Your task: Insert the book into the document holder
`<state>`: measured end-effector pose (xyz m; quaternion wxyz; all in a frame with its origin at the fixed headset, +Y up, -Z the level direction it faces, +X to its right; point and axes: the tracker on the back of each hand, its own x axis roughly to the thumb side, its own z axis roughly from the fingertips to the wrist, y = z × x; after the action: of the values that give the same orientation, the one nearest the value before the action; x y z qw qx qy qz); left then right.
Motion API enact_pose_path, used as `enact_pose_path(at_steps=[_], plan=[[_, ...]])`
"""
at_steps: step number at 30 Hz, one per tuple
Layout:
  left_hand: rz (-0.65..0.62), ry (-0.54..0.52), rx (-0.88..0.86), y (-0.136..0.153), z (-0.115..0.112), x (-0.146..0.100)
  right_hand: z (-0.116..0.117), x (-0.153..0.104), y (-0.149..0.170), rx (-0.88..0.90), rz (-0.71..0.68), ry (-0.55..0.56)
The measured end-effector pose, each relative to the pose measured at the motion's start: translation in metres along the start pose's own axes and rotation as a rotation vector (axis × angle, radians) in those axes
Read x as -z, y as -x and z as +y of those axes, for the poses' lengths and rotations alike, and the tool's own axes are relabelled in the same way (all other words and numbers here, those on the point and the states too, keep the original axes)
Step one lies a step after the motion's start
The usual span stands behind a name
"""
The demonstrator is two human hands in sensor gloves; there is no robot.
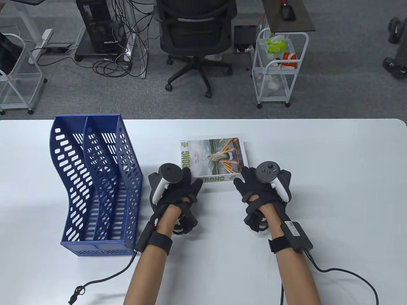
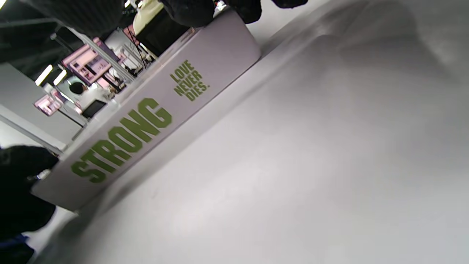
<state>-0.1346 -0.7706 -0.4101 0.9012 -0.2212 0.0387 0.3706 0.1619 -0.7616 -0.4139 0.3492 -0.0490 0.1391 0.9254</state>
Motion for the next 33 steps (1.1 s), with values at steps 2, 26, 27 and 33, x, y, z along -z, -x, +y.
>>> enact_pose_path(at_steps=[2,26,27,33], plan=[[-0.033,0.019,-0.059,-0.001,-0.001,-0.005,-0.002,-0.003,0.001,-0.009,-0.008,0.029],[-0.217,0.031,-0.098,0.022,-0.039,-0.117,-0.011,-0.132,0.028,-0.113,-0.194,0.119],[-0.219,0.035,-0.115,0.027,-0.042,-0.121,-0.009,-0.136,0.03,-0.116,-0.199,0.114],[-0.222,0.058,-0.067,0.034,-0.047,-0.143,-0.002,-0.154,0.032,-0.151,-0.217,0.084]])
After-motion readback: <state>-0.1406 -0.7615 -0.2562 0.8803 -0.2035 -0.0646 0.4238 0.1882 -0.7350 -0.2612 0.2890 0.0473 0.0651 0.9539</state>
